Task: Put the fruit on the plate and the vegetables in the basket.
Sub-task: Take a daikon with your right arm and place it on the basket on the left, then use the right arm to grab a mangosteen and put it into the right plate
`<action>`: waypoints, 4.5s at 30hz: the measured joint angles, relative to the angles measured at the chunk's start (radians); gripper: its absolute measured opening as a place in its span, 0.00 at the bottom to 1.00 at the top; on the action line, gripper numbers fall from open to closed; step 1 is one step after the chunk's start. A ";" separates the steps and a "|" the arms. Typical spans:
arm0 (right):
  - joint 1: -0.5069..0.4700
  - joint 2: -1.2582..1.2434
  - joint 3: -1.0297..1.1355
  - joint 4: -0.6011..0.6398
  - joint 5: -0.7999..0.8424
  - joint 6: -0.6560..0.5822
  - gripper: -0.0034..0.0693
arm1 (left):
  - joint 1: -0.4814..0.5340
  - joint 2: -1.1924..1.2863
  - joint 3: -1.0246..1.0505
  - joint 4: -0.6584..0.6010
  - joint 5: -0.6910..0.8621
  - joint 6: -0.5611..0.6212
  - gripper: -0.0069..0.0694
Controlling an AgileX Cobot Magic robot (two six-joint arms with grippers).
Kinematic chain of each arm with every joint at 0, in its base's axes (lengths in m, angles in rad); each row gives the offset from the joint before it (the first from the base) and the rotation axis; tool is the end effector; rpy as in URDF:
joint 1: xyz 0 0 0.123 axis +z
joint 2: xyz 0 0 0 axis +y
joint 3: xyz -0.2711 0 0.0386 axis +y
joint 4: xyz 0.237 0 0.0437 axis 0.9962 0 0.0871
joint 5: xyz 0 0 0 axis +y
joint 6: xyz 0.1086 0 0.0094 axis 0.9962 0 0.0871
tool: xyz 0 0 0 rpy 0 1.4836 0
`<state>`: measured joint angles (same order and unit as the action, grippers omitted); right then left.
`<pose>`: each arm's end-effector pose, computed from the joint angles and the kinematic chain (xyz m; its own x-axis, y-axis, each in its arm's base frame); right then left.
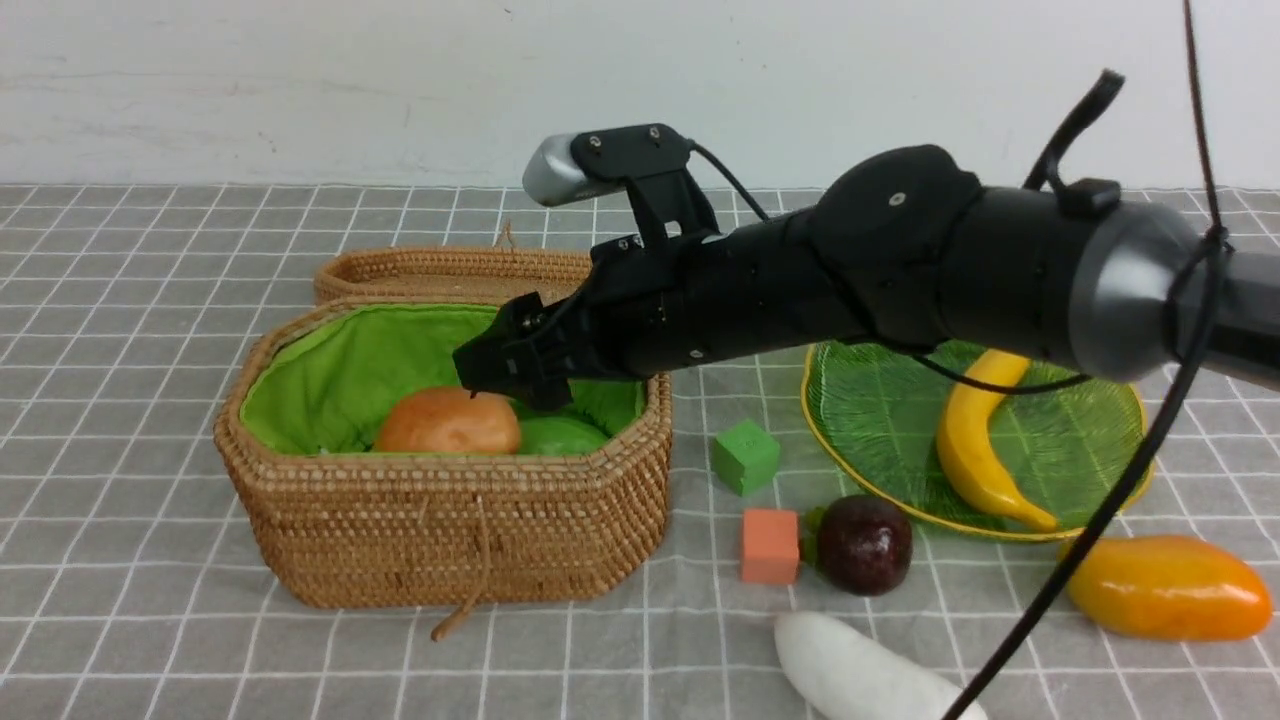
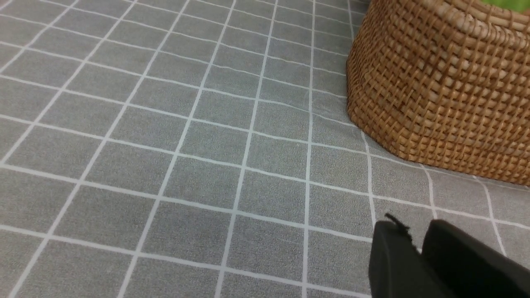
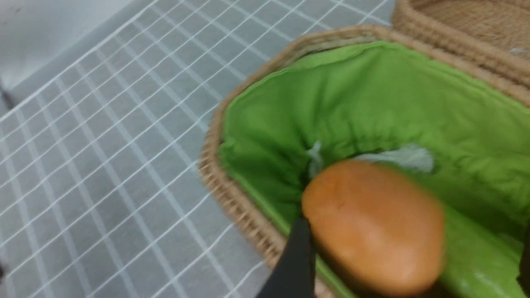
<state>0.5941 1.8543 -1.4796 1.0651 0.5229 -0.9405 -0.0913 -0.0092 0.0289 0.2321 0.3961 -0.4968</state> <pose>0.3317 0.2816 0.2743 -0.4891 -0.2636 -0.8315 -0.7817 0.5554 0.2837 0.0700 0.0033 0.1640 -0.3019 -0.2508 -0.9198 -0.0803 0.9680 -0.2376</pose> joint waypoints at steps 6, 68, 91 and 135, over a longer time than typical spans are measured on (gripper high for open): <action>-0.105 -0.149 0.000 -0.308 0.350 0.112 0.87 | 0.000 0.000 0.000 0.000 0.000 0.000 0.24; -0.047 0.235 -0.430 -0.274 0.263 0.312 0.77 | 0.000 0.000 0.000 0.000 0.000 0.000 0.31; -0.217 -0.025 -0.331 -0.764 0.711 0.668 0.84 | 0.000 0.000 0.000 0.000 0.000 0.000 0.31; -0.215 -0.062 0.158 -0.768 0.449 0.941 0.79 | 0.000 0.000 0.000 0.000 0.000 0.001 0.37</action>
<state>0.3789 1.7926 -1.3213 0.2972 0.9721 0.0000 -0.0913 -0.0092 0.0289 0.2321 0.3961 -0.4960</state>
